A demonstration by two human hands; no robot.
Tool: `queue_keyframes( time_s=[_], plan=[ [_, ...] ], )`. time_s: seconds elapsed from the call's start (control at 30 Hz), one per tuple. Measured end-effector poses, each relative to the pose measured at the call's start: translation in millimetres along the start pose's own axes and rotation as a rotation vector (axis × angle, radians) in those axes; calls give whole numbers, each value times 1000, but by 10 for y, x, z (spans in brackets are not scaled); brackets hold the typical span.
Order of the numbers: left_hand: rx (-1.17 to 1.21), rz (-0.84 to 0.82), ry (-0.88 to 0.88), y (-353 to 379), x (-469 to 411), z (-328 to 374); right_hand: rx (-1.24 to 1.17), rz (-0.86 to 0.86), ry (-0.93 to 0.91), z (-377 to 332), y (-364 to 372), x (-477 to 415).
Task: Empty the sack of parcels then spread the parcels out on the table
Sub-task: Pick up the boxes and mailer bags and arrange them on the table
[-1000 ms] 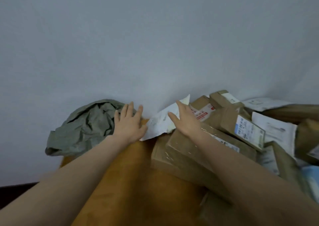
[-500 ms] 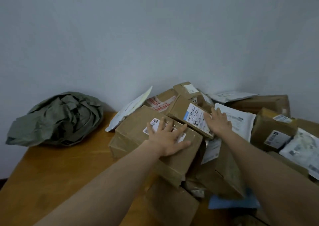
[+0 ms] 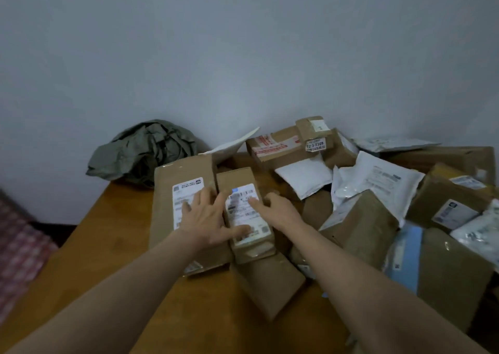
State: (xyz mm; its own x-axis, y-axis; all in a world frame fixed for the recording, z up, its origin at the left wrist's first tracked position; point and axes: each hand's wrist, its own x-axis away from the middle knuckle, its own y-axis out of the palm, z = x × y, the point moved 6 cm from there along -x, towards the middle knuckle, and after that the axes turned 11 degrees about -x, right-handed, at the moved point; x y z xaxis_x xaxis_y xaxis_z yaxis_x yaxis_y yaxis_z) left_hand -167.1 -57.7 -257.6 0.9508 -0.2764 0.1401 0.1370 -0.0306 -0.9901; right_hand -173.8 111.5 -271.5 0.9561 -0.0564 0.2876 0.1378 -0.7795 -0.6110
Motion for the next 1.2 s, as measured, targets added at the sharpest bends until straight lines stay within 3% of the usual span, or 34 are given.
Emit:
queue_keyframes(
  time_s=[0.13, 0.23, 0.33, 0.4, 0.6, 0.67, 0.73, 0.8, 0.93, 1.03, 1.2],
  plan=[
    [118, -98, -187, 292, 359, -500, -113, -152, -21, -256, 647, 200],
    [260, -192, -297, 484, 600, -792, -287, -353, 111, -332, 1104, 366],
    [243, -282, -367, 638, 743, -932, -119, -486, 120, -328, 1438, 539],
    [154, -301, -361, 666, 756, -931, -50, -360, 48, -330, 1293, 559],
    [136, -160, -66, 446, 527, -139, 23, 494, -99, 75, -454, 745],
    [159, -166, 107, 433, 424, 286, 213, 607, 25, 466, -957, 836],
    [78, -195, 290, 499, 360, 714, 241, 500, 325, 1006, -1243, 914],
    [-29, -273, 401, 652, 335, 1035, 91, 370, 498, 1436, -1255, 931],
    [-197, -426, 536, 980, 446, 1288, 121, 317, 432, 1455, -921, 888],
    [-268, -403, 534, 1080, 598, 1121, -22, 312, 417, 1373, -665, 1123],
    [-254, -345, 553, 1024, 901, 723, 73, 17, 272, 1191, 364, 1658]
  ],
)
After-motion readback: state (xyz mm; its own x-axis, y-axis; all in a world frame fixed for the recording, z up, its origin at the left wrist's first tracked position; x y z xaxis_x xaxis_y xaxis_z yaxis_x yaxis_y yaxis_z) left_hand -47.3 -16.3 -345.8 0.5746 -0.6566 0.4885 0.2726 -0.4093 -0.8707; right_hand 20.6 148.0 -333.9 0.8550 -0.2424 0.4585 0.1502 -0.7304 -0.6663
